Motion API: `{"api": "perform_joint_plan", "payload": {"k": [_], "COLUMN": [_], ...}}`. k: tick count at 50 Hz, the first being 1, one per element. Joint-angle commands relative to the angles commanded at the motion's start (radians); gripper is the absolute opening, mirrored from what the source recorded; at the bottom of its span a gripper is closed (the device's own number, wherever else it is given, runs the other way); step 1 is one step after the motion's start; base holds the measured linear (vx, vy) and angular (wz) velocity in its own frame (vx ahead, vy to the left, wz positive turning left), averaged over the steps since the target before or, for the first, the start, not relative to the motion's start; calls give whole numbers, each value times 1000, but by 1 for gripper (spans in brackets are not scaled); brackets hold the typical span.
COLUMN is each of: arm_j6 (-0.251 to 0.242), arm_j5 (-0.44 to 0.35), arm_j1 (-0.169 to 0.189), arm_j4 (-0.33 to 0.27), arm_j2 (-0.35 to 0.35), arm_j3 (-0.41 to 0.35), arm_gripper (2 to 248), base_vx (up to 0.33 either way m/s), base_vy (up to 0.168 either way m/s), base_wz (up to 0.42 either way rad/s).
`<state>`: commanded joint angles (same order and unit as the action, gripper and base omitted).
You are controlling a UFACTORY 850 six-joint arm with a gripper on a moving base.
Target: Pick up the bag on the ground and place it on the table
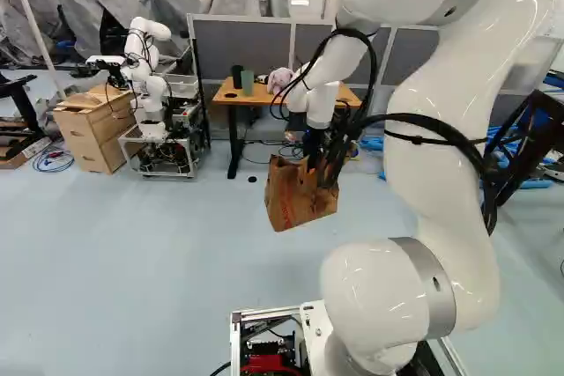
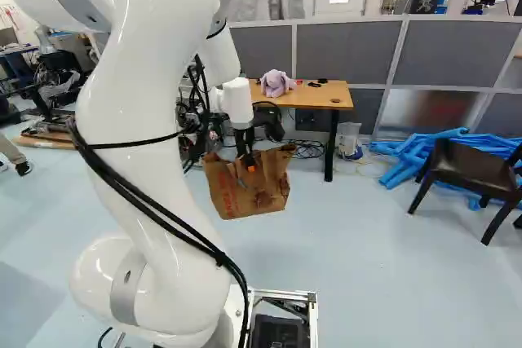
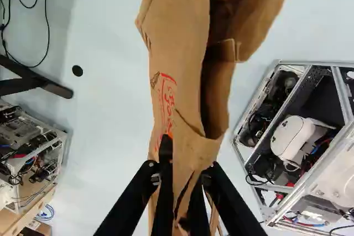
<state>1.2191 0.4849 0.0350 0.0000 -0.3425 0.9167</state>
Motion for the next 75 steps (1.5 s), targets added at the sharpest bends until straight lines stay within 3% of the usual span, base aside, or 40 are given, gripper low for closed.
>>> {"api": "perform_joint_plan", "payload": {"k": [38, 75], "arm_j6": [0, 0], "arm_j5": [237, 253], "arm_j1": [-3, -6], "arm_j4": [26, 28], "arm_j2": [76, 141], "arm_j3": [58, 120], "arm_gripper": [21, 21], "base_vx": [0, 0], "base_vy": [0, 0], "base_wz": [0, 0]}}
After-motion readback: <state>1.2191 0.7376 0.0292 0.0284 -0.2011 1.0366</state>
